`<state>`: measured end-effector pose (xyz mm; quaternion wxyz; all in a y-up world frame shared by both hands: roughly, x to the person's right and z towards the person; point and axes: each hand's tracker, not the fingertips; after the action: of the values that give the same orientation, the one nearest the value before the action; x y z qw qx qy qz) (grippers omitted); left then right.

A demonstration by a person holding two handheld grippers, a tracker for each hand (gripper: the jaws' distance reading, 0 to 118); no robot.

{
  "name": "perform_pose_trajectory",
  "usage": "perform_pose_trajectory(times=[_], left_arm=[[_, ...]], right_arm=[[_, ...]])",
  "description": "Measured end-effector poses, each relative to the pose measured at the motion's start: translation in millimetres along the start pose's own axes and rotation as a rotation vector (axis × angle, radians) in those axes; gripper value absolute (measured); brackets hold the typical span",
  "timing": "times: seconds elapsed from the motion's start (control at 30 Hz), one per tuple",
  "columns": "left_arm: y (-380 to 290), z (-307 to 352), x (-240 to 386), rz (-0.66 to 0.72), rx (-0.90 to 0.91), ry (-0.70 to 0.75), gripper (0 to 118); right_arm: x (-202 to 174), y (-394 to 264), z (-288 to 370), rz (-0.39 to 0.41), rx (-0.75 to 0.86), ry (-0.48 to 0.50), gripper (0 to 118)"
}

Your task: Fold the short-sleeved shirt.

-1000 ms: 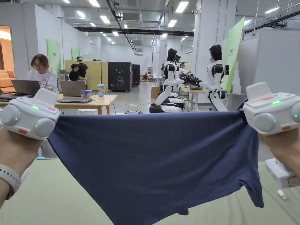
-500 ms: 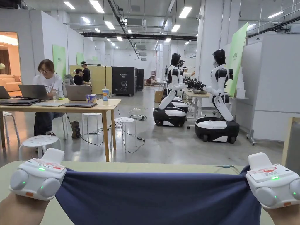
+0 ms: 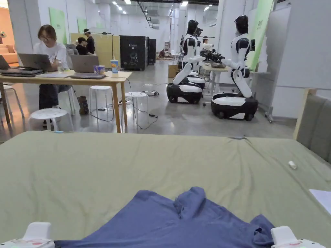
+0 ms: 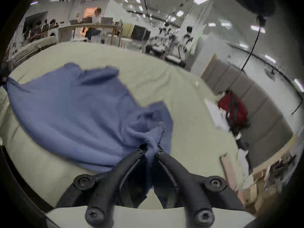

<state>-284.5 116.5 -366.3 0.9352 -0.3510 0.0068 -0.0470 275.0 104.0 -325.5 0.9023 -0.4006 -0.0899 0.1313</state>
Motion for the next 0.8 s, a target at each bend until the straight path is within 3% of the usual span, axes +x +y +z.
perform_pose_trajectory(times=[0.07,0.1,0.13,0.17,0.2,0.23,0.27,0.33,0.43,0.47,0.5,0.53,0.57,0.6,0.63,0.73,0.8], left_arm=[[-17,-3,-8,0.018,0.010,-0.038,0],[-19,2,-7,0.017,0.030,-0.047,6],[-19,10,-3,0.013,0.036,-0.034,33],[-15,19,2,0.011,0.070,-0.015,69],[-8,30,7,0.014,0.115,-0.020,98],[-2,40,15,0.011,0.147,-0.029,117],[6,54,29,-0.013,0.188,-0.046,118],[21,76,56,-0.061,0.250,-0.078,117],[36,102,92,-0.025,0.327,-0.165,114],[37,101,96,-0.009,0.349,-0.191,109],[38,105,102,-0.004,0.366,-0.205,98],[39,107,108,-0.014,0.367,-0.201,72],[40,108,112,-0.031,0.364,-0.200,40],[39,105,112,-0.042,0.357,-0.215,7],[39,102,112,-0.051,0.332,-0.253,0],[35,97,102,-0.049,0.326,-0.219,0],[35,88,84,-0.025,0.293,-0.204,0]], right_arm=[[-5,-8,4,-0.041,0.004,0.017,6],[-7,-8,7,-0.050,0.015,0.020,8],[-9,-3,19,-0.057,0.030,0.022,24],[-13,3,28,-0.071,0.064,-0.005,51],[-17,11,38,-0.097,0.095,-0.008,80],[-22,18,49,-0.134,0.121,0.015,96],[-25,26,51,-0.188,0.167,0.089,95],[-44,43,75,-0.254,0.246,0.196,95],[-79,62,121,-0.230,0.400,0.213,94],[-89,65,130,-0.210,0.433,0.221,87],[-95,67,138,-0.202,0.461,0.246,71],[-101,68,134,-0.206,0.486,0.265,31],[-107,69,139,-0.191,0.503,0.252,6],[-113,70,142,-0.163,0.521,0.221,0],[-119,71,145,-0.144,0.533,0.187,0],[-128,76,137,-0.132,0.513,0.290,0],[-131,74,134,-0.130,0.515,0.274,0]])
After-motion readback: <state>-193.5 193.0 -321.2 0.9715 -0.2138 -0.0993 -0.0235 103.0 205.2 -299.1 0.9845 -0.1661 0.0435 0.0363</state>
